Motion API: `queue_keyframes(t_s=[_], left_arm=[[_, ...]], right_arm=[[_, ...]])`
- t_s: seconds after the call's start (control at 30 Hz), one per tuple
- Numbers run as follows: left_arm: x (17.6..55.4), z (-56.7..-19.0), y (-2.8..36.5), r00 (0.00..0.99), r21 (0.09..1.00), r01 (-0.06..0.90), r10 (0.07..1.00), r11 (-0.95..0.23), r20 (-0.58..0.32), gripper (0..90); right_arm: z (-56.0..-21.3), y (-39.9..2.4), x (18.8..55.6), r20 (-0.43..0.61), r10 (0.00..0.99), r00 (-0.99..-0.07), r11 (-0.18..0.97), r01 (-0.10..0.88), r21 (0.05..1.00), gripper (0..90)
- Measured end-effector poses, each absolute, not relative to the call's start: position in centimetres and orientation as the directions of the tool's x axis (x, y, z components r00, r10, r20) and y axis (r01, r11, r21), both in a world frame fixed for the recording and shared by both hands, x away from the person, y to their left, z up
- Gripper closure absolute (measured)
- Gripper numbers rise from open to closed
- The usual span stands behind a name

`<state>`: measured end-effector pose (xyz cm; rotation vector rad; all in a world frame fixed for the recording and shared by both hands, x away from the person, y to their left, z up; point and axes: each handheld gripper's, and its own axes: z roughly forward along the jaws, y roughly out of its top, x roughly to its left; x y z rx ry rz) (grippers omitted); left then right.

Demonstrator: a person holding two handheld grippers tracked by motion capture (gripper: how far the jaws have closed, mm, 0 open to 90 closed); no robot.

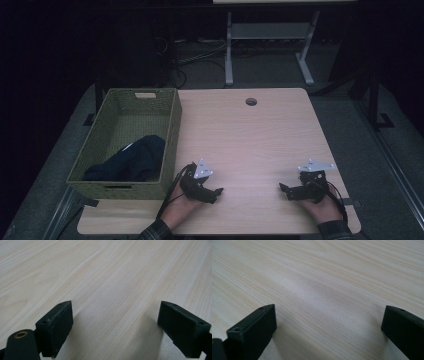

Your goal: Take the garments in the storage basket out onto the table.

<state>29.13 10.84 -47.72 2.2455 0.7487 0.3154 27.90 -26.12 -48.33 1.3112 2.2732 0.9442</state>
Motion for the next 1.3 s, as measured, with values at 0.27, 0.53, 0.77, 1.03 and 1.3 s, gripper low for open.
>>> queue_keyframes(t_s=[0.27,0.53,0.77,1.03,1.3], left_arm=[[29.2,-47.5,10.9,0.795,0.711,0.437,0.606,-0.55,-0.02,12.9],[29.0,-46.2,11.1,0.799,0.71,0.438,0.601,-0.552,-0.025,13.1],[28.9,-44.9,11.2,0.794,0.711,0.442,0.607,-0.546,-0.027,13.1],[29.2,-43.5,11.7,0.788,0.718,0.445,0.615,-0.536,-0.029,13.1],[29.2,-42.2,11.9,0.791,0.714,0.44,0.611,-0.544,-0.023,13.1]], right_arm=[[-48.3,-26.1,27.9,0.026,0.859,-0.511,0.351,0.625,0.697,0.0],[-48.3,-26.1,27.9,0.026,0.859,-0.511,0.351,0.625,0.697,0.0],[-48.3,-26.1,27.9,0.026,0.86,-0.51,0.35,0.626,0.697,0.0],[-48.3,-26.1,27.9,0.028,0.86,-0.51,0.35,0.628,0.695,0.0],[-48.3,-26.1,27.9,0.028,0.859,-0.51,0.35,0.628,0.695,0.0]])
